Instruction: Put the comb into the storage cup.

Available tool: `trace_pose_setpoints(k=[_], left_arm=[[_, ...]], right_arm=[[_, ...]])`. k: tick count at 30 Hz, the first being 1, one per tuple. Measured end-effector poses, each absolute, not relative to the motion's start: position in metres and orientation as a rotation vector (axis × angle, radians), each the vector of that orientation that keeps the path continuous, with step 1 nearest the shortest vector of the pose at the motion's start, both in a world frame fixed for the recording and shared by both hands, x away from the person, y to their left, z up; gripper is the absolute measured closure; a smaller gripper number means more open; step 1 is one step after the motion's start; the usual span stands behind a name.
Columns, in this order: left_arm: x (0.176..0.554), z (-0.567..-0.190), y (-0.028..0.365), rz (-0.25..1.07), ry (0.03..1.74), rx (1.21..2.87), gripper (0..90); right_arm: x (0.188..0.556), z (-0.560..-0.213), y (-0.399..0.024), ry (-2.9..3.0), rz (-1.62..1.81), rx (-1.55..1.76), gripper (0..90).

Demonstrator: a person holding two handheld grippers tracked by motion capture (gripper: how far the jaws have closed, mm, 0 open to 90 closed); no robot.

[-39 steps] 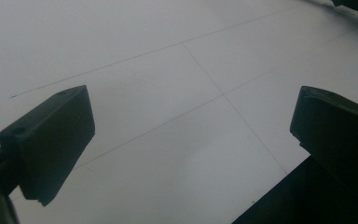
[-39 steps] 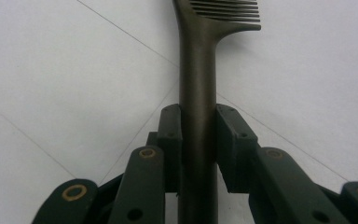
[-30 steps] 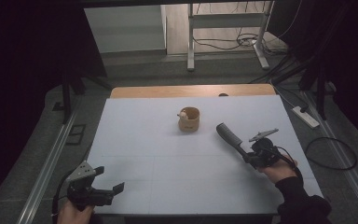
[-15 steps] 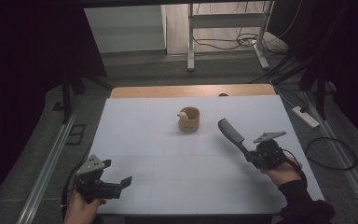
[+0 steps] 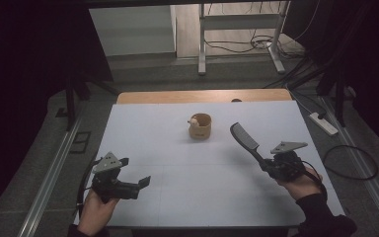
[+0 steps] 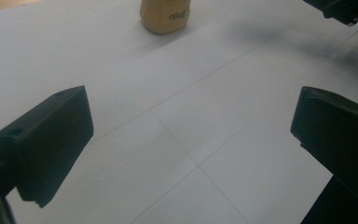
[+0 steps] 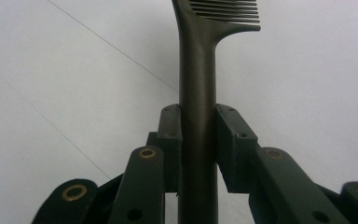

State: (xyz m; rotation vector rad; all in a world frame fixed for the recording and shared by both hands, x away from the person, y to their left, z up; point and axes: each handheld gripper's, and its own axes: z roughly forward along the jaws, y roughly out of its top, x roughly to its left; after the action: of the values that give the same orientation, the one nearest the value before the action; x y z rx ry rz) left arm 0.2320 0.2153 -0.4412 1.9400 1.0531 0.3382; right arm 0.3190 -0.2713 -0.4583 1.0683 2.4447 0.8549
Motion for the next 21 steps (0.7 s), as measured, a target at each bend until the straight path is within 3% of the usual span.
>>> trace_pose_setpoints(k=[21], left_arm=[[0.268,-0.427,0.186,0.278,0.984,1.923,0.0]], right_arm=[[0.303,-0.448,-0.26,2.413,0.953,0.921,72.4]])
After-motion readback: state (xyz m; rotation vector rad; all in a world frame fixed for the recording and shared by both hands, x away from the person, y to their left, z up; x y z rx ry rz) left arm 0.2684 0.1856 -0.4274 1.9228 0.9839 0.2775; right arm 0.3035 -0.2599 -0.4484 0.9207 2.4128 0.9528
